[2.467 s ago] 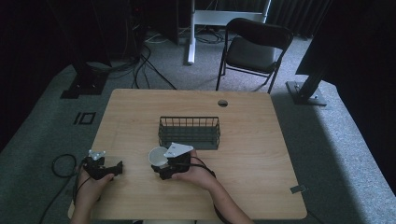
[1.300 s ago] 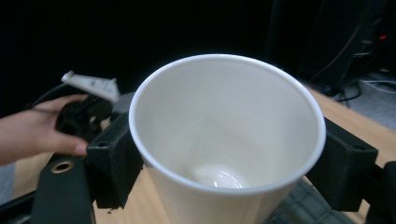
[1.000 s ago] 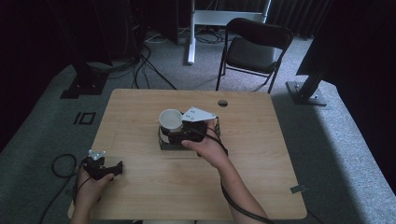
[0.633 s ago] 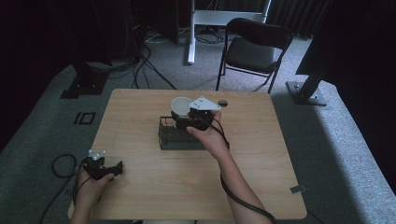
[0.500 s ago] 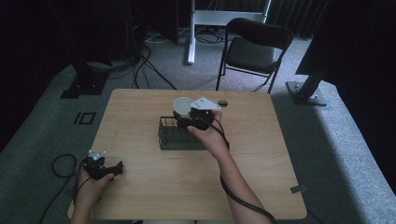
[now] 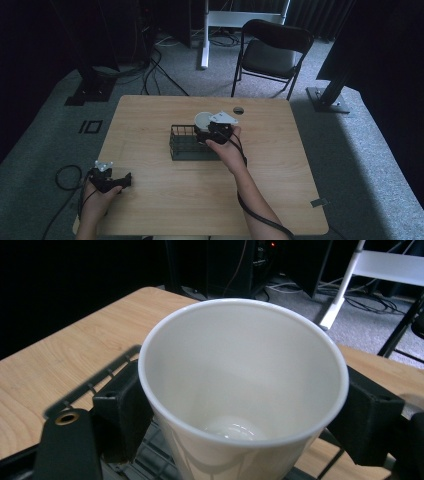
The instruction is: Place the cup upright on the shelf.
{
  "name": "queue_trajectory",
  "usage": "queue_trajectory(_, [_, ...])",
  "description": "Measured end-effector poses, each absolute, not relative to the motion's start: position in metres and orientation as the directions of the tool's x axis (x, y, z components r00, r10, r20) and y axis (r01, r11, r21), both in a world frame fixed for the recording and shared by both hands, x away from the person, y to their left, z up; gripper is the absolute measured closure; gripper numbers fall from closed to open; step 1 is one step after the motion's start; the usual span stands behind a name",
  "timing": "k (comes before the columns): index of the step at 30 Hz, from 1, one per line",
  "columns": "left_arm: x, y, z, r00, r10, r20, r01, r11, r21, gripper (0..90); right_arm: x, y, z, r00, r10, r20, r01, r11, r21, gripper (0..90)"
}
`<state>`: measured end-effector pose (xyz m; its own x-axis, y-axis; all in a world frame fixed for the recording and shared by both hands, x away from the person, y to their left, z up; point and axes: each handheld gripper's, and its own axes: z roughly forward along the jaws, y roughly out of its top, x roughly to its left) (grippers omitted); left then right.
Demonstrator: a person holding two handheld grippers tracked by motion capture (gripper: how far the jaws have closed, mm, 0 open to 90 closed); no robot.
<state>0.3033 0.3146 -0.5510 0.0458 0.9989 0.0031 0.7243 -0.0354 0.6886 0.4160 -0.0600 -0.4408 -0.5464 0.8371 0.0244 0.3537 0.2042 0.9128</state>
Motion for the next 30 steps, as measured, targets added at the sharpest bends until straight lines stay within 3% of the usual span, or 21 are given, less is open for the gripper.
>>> queue_trajectory(14, [0.303, 0.315, -0.551, 0.046, 0.999, 0.003, 0.724, -0.035, 0.688, 0.9, 0.418, -0.065, -0.463, -0.531, 0.847, 0.025, 0.391, 0.219, 0.894, 20.2])
queue_trajectory(30, [0.303, 0.315, -0.551, 0.046, 0.999, 0.003, 0.724, -0.035, 0.689, 0.9, 0.416, -0.068, -0.465, -0.549, 0.835, 0.023, 0.384, 0.228, 0.895, 19.7])
